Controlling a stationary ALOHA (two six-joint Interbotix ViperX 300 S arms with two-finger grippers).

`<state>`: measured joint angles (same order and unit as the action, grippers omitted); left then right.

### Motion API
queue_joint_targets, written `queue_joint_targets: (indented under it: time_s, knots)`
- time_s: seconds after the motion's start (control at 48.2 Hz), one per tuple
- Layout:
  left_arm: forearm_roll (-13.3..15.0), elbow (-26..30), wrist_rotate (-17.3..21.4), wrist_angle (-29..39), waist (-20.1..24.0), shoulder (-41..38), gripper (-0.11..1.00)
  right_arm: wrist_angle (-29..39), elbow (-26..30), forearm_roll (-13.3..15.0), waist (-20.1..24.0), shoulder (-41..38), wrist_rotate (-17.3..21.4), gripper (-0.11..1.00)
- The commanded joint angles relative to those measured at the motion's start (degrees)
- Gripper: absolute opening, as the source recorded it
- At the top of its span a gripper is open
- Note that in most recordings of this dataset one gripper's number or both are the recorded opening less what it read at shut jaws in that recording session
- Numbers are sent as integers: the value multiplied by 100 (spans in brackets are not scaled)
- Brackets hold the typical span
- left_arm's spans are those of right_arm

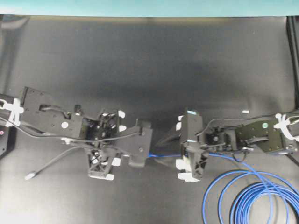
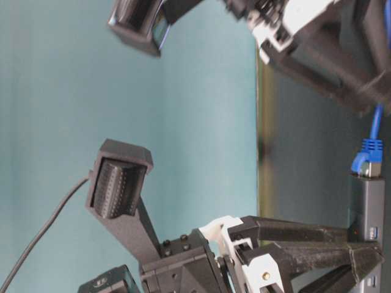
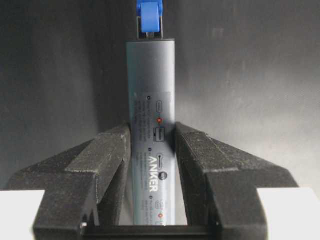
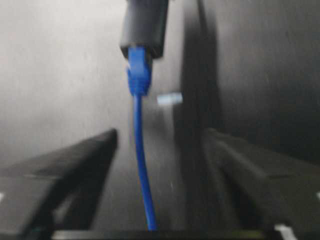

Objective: Insert the LAN cable into the hub.
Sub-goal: 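Open the right gripper and retract it to the right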

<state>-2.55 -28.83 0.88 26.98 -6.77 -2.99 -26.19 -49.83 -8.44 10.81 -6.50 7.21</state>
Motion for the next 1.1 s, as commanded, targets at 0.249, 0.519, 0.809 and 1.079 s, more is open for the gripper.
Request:
queue_joint_targets:
  time_s: [0.249,0.519,0.809,1.079]
  knots:
    - [-18,-158,-9,-158,97,88,29,-202,-835,-9,26,967,396,82]
    - [-18,-422,-9,-677,211,97,29,-334,-1661,-9,26,2057,677,82]
    - [-18,-448,-9,-914,229,-53,29,-229,-2127,-18,-35,3006,650,81]
    - [-18,-466,-9,-984,229,-132,29,26,-2382,-18,-53,3612,624,79]
